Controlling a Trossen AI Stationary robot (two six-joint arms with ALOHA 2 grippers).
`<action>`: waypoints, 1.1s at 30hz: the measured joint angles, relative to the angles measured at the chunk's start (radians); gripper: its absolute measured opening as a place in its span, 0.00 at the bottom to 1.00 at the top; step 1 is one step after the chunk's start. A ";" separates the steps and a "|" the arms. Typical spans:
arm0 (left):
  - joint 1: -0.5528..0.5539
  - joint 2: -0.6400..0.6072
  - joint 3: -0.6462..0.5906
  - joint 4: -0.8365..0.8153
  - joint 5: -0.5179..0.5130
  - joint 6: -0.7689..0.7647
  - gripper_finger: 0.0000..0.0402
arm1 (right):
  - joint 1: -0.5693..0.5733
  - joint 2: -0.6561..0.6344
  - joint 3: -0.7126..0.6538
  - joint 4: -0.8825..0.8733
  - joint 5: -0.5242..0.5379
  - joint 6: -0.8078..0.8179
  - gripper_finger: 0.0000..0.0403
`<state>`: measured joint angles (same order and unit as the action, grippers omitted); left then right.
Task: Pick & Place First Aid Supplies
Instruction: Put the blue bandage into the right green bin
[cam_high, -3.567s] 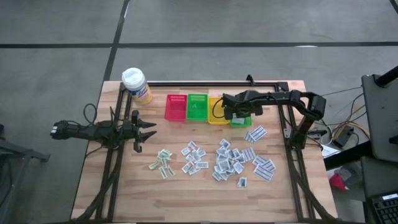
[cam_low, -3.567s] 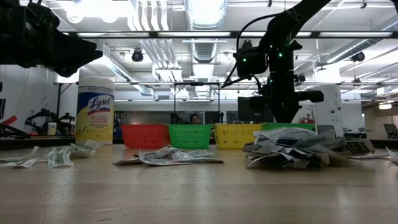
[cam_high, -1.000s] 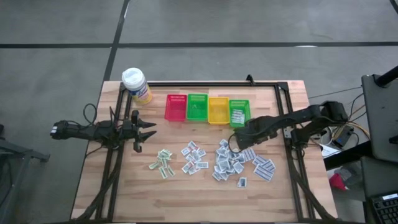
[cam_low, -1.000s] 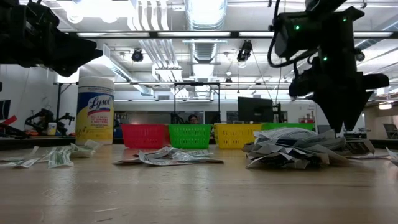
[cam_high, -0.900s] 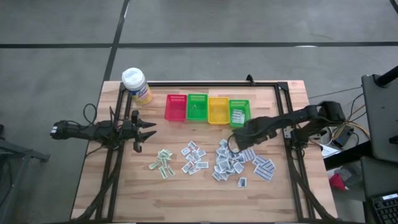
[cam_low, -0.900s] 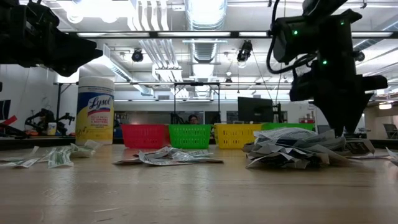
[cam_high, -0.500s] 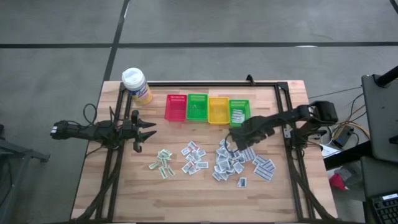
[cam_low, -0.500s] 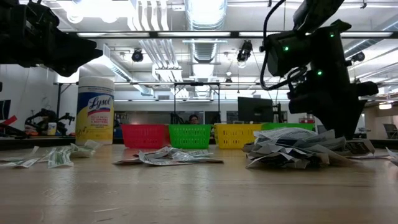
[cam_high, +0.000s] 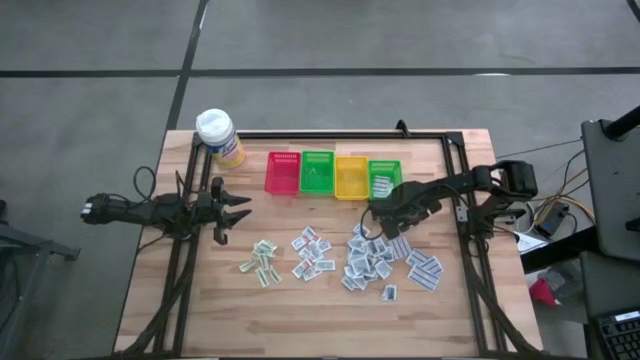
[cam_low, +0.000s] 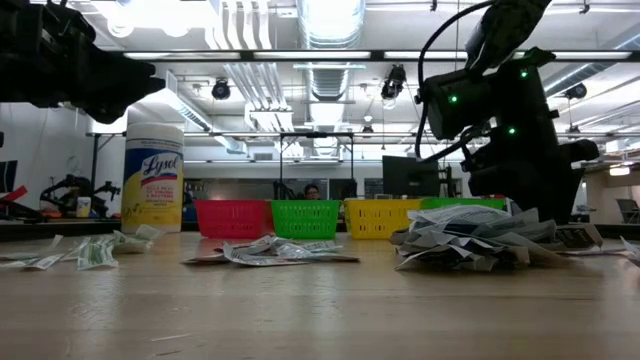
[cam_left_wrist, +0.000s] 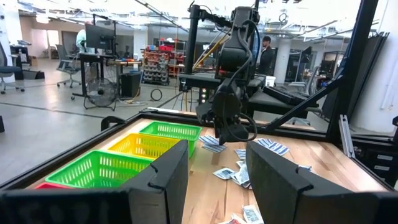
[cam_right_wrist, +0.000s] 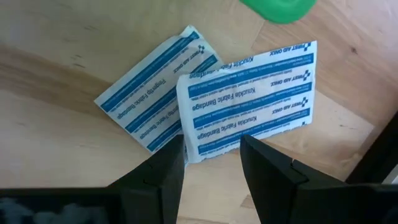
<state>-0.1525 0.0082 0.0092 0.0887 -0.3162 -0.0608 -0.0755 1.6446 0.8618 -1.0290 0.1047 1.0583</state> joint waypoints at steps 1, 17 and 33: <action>0.000 0.000 0.000 0.000 0.000 0.000 0.39 | -0.001 0.001 -0.001 0.003 0.000 -0.008 0.38; 0.000 0.000 0.000 0.001 0.000 0.000 0.39 | -0.015 0.000 -0.032 0.071 -0.013 -0.013 0.31; 0.000 0.000 0.000 0.001 0.000 0.001 0.39 | -0.018 0.002 -0.034 0.074 -0.029 -0.011 0.12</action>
<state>-0.1525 0.0082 0.0093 0.0895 -0.3161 -0.0602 -0.0933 1.6466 0.8280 -0.9546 0.0757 1.0473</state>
